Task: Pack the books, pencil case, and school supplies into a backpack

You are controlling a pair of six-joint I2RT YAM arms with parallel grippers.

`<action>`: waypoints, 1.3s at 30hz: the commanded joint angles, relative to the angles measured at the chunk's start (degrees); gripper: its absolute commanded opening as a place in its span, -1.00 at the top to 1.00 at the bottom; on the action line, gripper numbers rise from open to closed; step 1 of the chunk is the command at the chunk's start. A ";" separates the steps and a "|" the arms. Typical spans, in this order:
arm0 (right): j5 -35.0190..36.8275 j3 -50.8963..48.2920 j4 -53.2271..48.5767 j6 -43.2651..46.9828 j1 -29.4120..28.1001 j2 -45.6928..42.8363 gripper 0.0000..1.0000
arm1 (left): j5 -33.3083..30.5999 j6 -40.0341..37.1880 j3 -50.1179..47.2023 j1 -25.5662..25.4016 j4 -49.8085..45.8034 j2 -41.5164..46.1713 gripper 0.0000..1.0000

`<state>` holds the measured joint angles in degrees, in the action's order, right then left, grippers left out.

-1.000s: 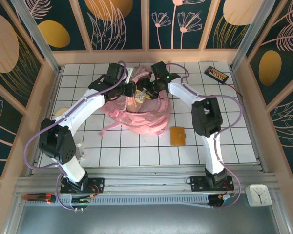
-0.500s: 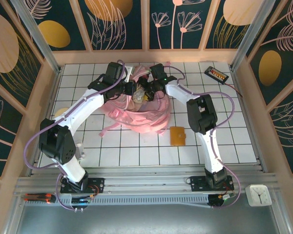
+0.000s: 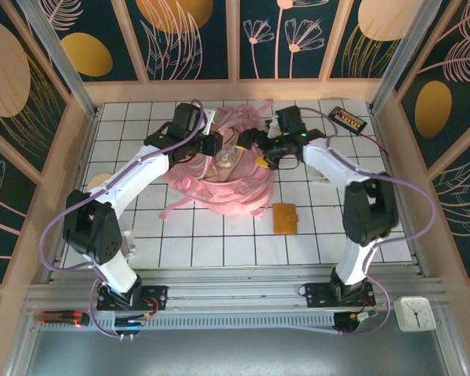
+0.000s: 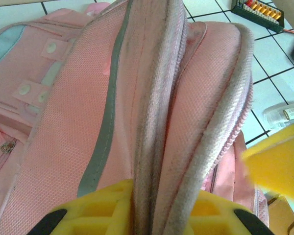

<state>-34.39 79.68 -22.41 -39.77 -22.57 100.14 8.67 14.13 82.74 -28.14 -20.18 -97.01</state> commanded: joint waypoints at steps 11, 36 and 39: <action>6.38 -10.30 -9.30 7.67 6.04 -12.80 -0.98 | 2.87 2.63 0.75 -0.34 5.71 1.04 0.07; 14.31 2.12 -10.30 0.67 -11.25 -2.09 -0.85 | 23.36 43.88 -38.79 19.74 26.46 17.78 -0.70; 14.33 2.06 -9.50 -0.10 -12.01 -1.85 -0.81 | 23.21 46.42 -39.41 19.79 29.48 15.59 -0.60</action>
<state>-20.99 79.77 -33.26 -38.13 -34.20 98.15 26.68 53.34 43.07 -8.38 -1.96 -80.71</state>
